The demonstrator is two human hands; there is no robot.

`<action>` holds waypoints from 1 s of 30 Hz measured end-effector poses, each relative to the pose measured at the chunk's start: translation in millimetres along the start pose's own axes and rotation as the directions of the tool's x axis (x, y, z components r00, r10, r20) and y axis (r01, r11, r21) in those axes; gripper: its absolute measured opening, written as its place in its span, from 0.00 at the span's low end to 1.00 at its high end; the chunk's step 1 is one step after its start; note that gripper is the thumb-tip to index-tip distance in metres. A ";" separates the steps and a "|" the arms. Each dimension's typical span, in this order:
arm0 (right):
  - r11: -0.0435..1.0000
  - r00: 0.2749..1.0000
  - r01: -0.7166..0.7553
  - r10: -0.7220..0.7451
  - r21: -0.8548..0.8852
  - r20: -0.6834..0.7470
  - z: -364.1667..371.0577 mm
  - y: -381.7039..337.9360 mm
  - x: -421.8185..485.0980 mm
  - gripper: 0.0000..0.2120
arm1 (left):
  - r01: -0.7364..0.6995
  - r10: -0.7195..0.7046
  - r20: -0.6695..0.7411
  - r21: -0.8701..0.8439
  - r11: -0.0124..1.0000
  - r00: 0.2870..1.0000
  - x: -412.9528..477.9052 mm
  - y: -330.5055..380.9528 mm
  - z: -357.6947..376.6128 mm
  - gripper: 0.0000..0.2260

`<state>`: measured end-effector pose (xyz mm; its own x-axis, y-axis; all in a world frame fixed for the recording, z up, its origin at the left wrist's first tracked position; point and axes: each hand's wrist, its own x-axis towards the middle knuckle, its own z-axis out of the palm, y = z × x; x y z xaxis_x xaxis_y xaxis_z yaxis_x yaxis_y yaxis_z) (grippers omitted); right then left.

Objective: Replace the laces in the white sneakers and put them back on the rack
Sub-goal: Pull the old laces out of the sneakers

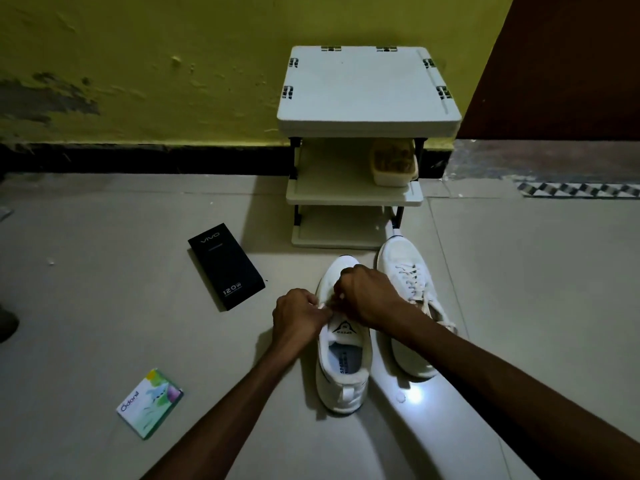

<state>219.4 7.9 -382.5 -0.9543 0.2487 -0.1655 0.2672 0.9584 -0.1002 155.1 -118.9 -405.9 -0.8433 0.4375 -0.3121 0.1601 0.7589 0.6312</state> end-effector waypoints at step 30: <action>0.906 0.959 -0.278 0.282 0.319 0.034 9.9 8.9 -31.1 0.12 | -0.475 0.442 0.176 0.308 0.824 0.880 7.9 10.1 10.6 0.13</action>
<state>252.8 7.3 -388.0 -0.8349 0.5043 -0.2204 0.5502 0.7544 -0.3581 155.4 -102.7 -409.4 -0.5811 0.8048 -0.1206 0.6908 0.5662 0.4497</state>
